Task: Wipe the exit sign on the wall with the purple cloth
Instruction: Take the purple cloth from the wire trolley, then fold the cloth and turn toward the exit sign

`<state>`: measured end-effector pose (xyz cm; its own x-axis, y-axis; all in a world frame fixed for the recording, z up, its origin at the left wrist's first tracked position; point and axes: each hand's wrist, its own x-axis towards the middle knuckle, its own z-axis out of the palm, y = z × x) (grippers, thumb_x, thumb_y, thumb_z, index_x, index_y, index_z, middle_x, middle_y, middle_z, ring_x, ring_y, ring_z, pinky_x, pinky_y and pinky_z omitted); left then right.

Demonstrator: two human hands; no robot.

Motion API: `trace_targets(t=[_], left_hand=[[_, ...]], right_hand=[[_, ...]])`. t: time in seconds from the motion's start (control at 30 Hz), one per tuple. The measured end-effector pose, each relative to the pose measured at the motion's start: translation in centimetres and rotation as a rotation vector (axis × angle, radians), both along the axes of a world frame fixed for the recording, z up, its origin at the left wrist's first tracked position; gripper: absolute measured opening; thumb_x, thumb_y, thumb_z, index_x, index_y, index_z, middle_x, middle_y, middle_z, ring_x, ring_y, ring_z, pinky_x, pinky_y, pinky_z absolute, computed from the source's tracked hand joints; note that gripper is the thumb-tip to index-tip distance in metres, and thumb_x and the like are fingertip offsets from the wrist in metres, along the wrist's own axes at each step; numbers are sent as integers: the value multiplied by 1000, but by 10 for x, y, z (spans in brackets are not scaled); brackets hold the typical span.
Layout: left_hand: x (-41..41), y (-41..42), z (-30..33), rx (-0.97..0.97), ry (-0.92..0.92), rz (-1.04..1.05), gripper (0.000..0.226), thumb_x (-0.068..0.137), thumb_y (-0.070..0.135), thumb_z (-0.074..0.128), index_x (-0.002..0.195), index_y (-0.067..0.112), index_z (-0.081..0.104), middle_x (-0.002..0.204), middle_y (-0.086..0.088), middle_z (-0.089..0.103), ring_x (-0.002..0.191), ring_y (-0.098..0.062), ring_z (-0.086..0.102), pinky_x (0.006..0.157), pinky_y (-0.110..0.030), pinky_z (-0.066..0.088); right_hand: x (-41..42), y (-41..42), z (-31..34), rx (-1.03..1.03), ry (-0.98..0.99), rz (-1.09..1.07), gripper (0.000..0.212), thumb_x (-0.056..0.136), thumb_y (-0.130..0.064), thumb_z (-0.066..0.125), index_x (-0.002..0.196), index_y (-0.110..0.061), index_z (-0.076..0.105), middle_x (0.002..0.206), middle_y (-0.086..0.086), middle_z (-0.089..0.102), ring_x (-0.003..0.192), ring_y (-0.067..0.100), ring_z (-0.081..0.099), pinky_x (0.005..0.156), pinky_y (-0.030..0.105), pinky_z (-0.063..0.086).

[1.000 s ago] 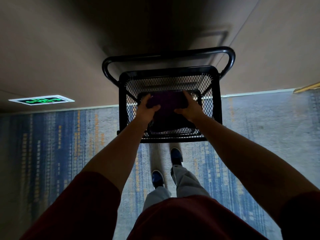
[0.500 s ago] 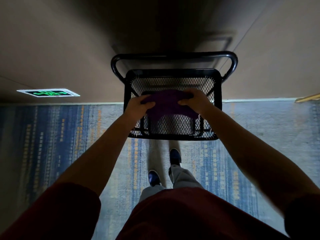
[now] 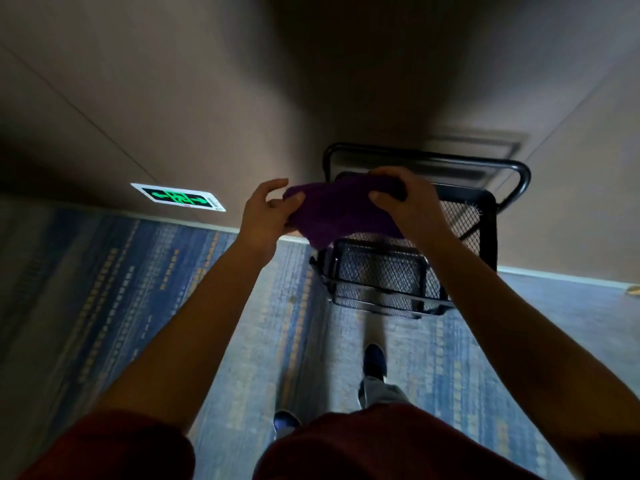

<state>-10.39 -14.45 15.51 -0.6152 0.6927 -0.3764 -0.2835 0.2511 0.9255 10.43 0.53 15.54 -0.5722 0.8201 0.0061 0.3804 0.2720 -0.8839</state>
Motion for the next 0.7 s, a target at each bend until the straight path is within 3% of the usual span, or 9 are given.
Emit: trace_targets(t=[0.07, 0.2, 0.33, 0.43, 0.53, 0.63, 0.7], left_hand=[[-19, -29, 15, 81, -73, 44, 45, 89, 1, 72, 127, 21, 61, 95, -16, 68, 81, -21, 71, 73, -34, 61], [-60, -98, 51, 190, 0, 102, 61, 75, -9, 63, 127, 25, 63, 92, -15, 66, 75, -19, 68, 68, -29, 58], [-101, -182, 80, 184, 170, 151, 62, 73, -8, 64, 122, 30, 65, 96, -16, 65, 88, -24, 65, 84, -38, 54], [-132, -240, 89, 196, 239, 220, 56, 80, -18, 64, 122, 20, 66, 86, -3, 72, 81, -15, 68, 81, -32, 56], [-156, -293, 96, 229, 229, 292, 49, 85, -16, 65, 123, 16, 65, 88, 5, 78, 79, -6, 72, 75, -21, 59], [-170, -339, 103, 159, 298, 326, 51, 86, -7, 70, 131, 18, 63, 108, -1, 75, 95, -10, 69, 94, -27, 56], [-174, -364, 105, 84, 390, 316, 57, 83, -4, 75, 134, 20, 62, 116, -2, 72, 102, -9, 67, 99, -26, 54]], right_hand=[[-21, -30, 18, 15, 47, -4, 36, 89, -18, 78, 123, -24, 69, 113, -3, 70, 108, 19, 67, 95, 38, 56], [-75, -97, 50, 101, 156, 16, 32, 82, -11, 81, 104, -21, 60, 100, -11, 61, 91, 8, 59, 82, 26, 47], [-138, -160, 74, 129, 221, 138, 33, 81, -2, 79, 94, -17, 52, 93, -8, 55, 87, 13, 54, 80, 29, 42], [-179, -204, 87, 127, 270, 221, 32, 80, 0, 79, 99, -17, 58, 97, -10, 59, 88, 8, 56, 81, 17, 43], [-214, -242, 97, 126, 261, 370, 36, 83, 3, 75, 117, -8, 71, 117, 0, 71, 108, 11, 62, 98, 18, 45], [-248, -266, 108, 109, 273, 492, 43, 87, 0, 74, 128, -12, 72, 124, 7, 73, 116, 18, 66, 105, 24, 46], [-267, -277, 112, 59, 307, 537, 41, 87, -2, 74, 126, -15, 74, 120, 2, 74, 114, 15, 68, 106, 25, 48]])
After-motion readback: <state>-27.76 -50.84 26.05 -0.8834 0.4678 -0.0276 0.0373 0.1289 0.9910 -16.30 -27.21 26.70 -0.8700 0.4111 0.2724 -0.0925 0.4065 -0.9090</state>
